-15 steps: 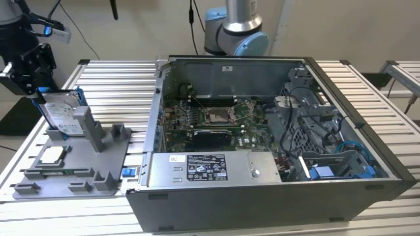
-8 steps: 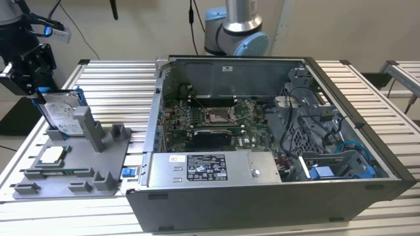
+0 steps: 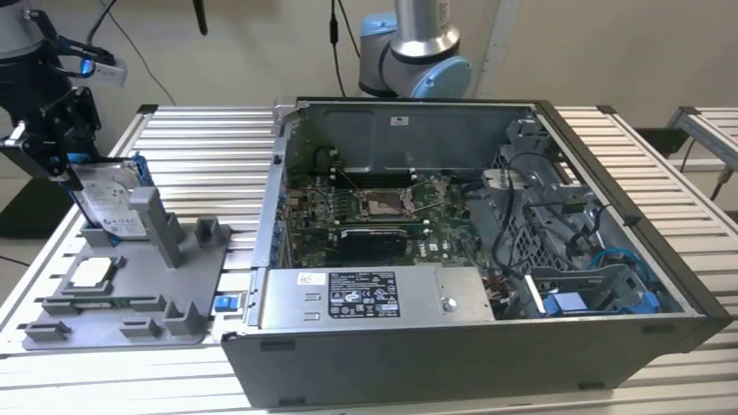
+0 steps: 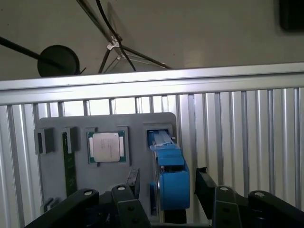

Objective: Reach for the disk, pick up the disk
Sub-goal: 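Pick up the disk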

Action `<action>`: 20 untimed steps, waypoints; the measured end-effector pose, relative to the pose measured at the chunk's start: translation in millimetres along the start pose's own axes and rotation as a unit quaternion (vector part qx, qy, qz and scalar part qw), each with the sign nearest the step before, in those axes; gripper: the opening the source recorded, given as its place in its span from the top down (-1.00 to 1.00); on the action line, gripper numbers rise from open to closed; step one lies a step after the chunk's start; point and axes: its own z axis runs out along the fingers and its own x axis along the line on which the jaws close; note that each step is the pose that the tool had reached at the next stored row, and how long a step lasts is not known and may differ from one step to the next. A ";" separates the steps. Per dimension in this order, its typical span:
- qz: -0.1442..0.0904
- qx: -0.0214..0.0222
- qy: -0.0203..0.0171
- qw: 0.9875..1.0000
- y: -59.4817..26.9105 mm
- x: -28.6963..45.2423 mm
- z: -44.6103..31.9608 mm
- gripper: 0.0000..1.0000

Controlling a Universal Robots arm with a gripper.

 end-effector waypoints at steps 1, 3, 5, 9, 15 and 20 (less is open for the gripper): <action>0.000 0.000 0.000 1.000 0.1 0.0 1.9 -1.00; 0.000 0.000 0.000 1.000 0.3 0.0 5.5 -1.00; -0.001 0.000 0.000 1.000 0.5 0.1 9.2 -1.00; -0.004 0.000 -0.001 1.000 1.1 0.2 16.6 -1.00; -0.010 0.000 -0.002 1.000 2.4 0.3 27.4 -1.00; -0.017 0.000 -0.007 1.000 2.8 0.4 34.0 -1.00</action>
